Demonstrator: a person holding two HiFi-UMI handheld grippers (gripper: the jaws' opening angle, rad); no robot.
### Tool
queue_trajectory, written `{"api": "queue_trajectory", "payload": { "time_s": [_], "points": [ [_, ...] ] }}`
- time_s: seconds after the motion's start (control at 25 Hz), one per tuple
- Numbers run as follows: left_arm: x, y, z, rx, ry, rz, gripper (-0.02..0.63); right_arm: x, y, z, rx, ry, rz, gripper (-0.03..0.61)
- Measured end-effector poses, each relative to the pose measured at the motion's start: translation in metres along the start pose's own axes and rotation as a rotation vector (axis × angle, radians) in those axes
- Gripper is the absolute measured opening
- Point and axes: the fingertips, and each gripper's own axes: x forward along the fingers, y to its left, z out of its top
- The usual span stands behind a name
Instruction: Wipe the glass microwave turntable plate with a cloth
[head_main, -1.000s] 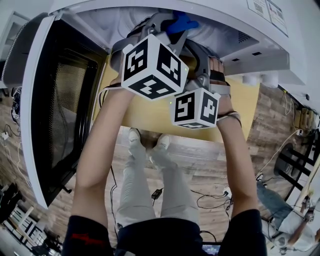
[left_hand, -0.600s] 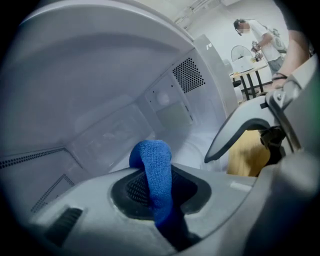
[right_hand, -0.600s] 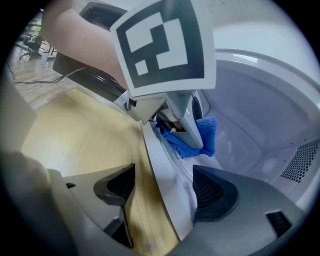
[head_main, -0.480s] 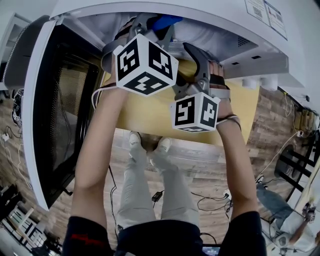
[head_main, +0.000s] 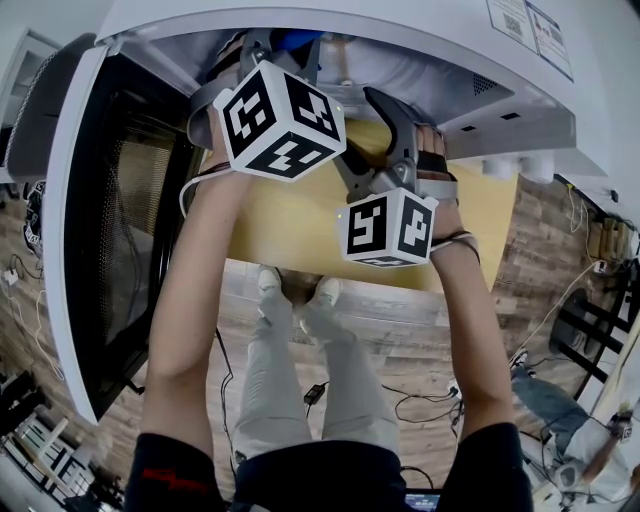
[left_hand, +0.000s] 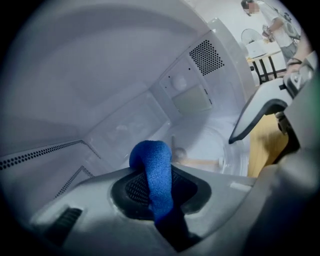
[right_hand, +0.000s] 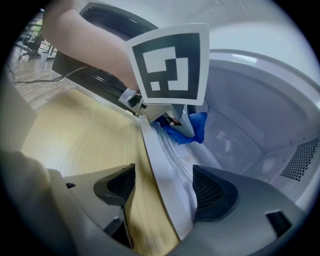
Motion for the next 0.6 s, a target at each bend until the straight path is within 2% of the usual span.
{"api": "queue_trajectory", "payload": {
  "time_s": [0.6],
  "points": [
    [0.0071, -0.0011, 0.0047, -0.006, -0.02, -0.025, 0.057, 0.0011, -0.0007, -0.0002, 0.005, 0.0, -0.007, 0.318]
  ]
}}
